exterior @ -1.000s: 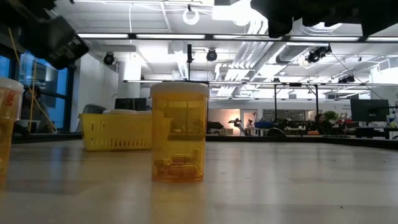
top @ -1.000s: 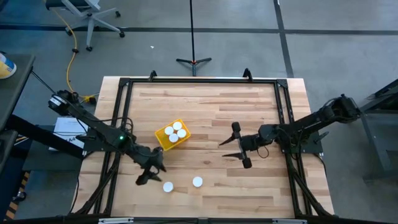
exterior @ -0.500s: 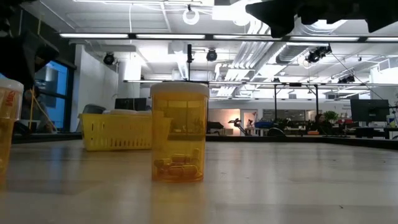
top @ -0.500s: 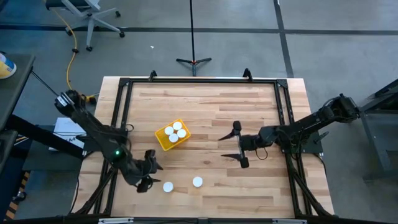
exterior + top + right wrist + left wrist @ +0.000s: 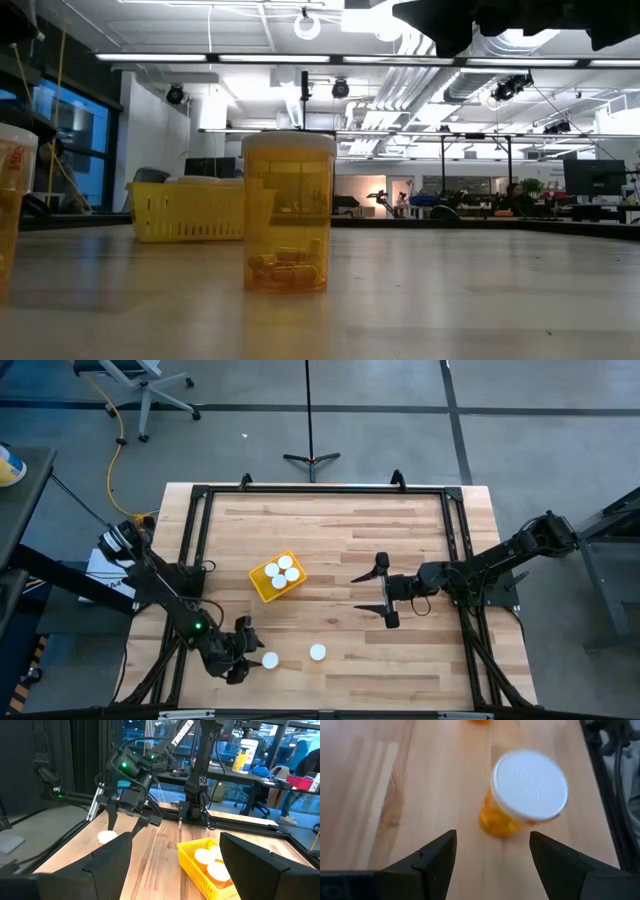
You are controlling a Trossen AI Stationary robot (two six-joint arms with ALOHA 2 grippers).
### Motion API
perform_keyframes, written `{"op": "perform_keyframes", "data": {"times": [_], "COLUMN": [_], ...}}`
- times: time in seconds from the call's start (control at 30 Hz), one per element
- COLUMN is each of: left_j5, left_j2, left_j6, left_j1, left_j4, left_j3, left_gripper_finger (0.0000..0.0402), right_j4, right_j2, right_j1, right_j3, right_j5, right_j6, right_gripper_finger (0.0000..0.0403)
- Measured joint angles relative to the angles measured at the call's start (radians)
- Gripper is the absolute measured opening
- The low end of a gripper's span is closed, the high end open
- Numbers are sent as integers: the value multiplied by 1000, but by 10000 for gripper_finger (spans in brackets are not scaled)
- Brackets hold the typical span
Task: Pick and place pill bottles into a basket
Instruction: Put the orange pill bottle into the yellow basket
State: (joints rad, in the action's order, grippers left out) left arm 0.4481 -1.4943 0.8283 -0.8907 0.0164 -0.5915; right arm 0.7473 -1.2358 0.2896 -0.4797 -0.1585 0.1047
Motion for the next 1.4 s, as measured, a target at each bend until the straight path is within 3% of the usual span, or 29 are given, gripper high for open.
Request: {"op": "perform_keyframes", "data": {"times": [0.47,0.7,1.07,1.4], "left_j5": [-40,59,80,102], "left_j2": [-123,-123,-237,-246], "left_j6": [10,-102,-125,-174], "left_j1": [0,0,3,7], "left_j4": [156,228,355,388], "left_j3": [0,0,0,0], "left_gripper_finger": [287,287,287,287], "right_j4": [18,18,20,21], "right_j2": [0,0,0,0], "right_j1": [-1,-1,-1,-1], "right_j3": [0,0,0,0], "right_j5": [-7,-27,-26,-26], "right_j6": [6,5,1,0], "right_gripper_finger": [293,293,293,293]}}
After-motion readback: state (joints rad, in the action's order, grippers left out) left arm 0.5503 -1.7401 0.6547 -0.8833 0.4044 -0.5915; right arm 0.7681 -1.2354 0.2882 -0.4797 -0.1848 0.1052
